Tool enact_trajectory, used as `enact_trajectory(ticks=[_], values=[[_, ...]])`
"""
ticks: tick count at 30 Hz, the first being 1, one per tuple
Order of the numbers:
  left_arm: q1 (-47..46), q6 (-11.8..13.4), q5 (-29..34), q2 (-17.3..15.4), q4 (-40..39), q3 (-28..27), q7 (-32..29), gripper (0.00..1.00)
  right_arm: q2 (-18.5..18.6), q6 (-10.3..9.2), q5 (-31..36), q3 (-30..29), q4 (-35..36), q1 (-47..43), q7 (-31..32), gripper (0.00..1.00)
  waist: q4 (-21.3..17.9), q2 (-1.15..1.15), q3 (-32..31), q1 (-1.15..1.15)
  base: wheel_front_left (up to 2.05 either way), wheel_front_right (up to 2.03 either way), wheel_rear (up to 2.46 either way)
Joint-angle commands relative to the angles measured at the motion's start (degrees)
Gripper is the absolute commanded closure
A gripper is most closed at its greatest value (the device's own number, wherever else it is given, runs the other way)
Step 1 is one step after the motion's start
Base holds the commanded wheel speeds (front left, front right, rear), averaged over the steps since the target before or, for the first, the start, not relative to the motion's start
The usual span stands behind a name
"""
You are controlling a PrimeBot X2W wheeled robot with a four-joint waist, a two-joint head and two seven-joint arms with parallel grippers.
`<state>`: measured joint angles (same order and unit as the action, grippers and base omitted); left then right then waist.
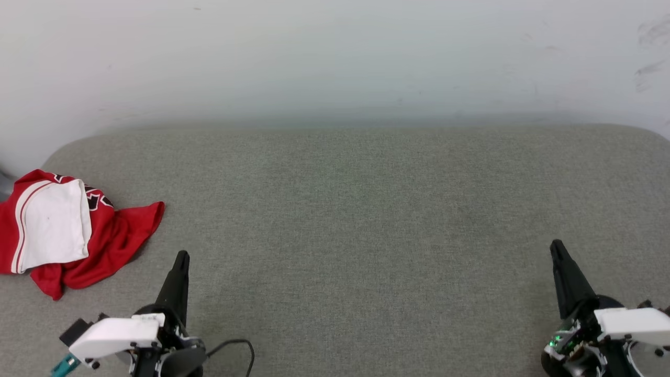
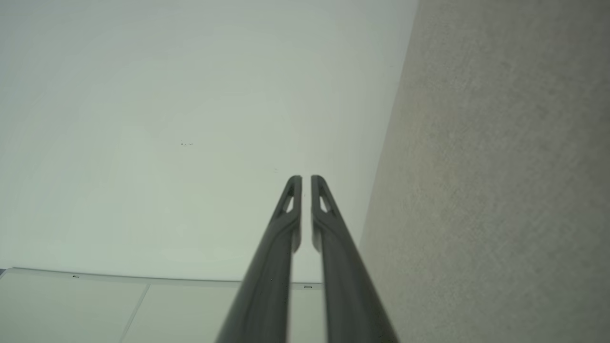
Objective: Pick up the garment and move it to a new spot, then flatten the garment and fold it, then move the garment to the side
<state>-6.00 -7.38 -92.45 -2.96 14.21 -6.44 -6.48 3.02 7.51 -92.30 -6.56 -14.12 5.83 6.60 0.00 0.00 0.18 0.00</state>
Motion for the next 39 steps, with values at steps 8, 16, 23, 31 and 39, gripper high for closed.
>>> enact_trajectory(ticks=[8, 16, 23, 31, 39], values=[[2.0, 0.0, 0.9, 0.1, 0.9, 0.5, 1.5, 0.0, 0.0, -0.01, 1.0, 1.0, -1.3, -1.9, -1.4, 0.0, 0.0, 0.0, 0.0, 0.0, 0.0, 0.0, 0.0], [3.2, 0.0, 2.8, 0.1, -0.1, 0.5, 3.7, 0.0, 0.0, -0.01, 4.2, 1.8, -1.7, -2.2, -3.6, 0.0, -0.1, 0.0, 0.0, 0.0, 0.0, 0.0, 0.0], [3.8, 0.0, 7.2, 0.1, -0.1, -1.0, 5.5, 0.0, 0.0, -0.01, 10.2, 1.9, -1.5, -2.2, -5.5, 0.0, -0.1, 0.0, 0.0, 0.0, 0.0, 0.0, 0.0], [4.4, 0.0, 12.4, 0.1, -1.6, -1.6, 7.4, 0.0, -0.1, -0.01, 20.4, 1.5, 0.8, -2.4, -7.4, 0.0, -0.3, 0.0, 0.0, 0.0, 0.0, 0.0, 0.0], [4.6, 0.0, 22.4, 0.1, -5.5, -3.7, 9.1, 0.0, -0.1, -0.01, 31.9, 1.9, 3.5, -2.6, -9.1, 0.0, -0.5, 0.0, 0.1, 0.0, 0.0, 0.0, 0.0]])
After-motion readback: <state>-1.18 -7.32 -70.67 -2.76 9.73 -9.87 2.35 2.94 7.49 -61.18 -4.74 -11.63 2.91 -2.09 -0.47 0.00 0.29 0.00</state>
